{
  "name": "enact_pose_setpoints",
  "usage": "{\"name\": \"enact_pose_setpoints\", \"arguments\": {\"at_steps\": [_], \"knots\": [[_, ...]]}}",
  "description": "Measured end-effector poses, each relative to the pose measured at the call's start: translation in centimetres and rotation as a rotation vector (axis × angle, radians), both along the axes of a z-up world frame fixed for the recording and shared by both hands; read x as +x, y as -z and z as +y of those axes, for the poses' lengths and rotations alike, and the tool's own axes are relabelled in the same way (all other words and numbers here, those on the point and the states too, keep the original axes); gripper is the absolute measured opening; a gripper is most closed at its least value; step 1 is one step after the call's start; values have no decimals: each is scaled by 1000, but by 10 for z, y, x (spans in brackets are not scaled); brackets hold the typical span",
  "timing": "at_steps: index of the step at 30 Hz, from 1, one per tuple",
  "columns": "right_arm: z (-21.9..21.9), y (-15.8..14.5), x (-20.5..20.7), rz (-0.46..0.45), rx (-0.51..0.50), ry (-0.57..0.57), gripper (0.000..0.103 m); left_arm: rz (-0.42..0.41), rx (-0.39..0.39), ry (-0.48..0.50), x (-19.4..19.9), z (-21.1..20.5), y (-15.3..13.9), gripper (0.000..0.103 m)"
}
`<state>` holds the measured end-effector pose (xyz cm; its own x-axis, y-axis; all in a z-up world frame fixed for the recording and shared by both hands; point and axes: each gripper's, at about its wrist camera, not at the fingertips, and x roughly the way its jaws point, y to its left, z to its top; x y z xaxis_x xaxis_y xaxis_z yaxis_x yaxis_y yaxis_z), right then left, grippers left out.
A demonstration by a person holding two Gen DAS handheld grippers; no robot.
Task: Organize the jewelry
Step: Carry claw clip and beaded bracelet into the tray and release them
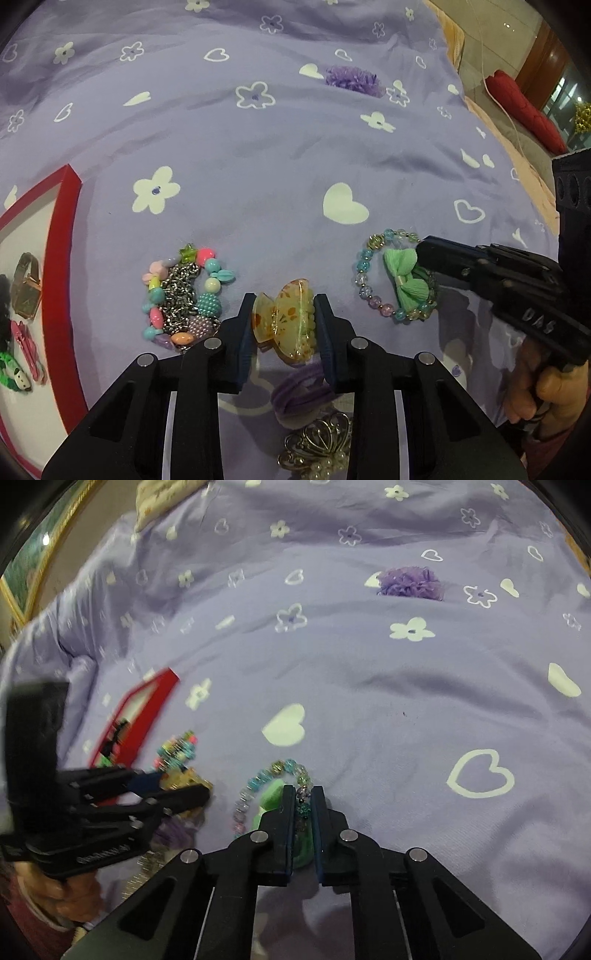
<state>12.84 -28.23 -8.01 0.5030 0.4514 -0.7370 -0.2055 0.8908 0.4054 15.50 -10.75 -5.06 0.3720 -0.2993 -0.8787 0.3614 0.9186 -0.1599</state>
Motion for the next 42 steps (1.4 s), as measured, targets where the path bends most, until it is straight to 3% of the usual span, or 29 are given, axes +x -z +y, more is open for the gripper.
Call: {"name": "enact_pose_setpoints", "arguments": {"at_steps": [10,20,42], "knots": [[-4,-39,-11,-87,68,21,7,-73,-74,-67,-15,30,-34,28],[37,-67,-16,-146,85,-53,7,-124,-116,-163,-38,80,-59,28],[151,-80,-25,-161,132,-254,7,-150,-116,-395,-77,198,-59,28]]}}
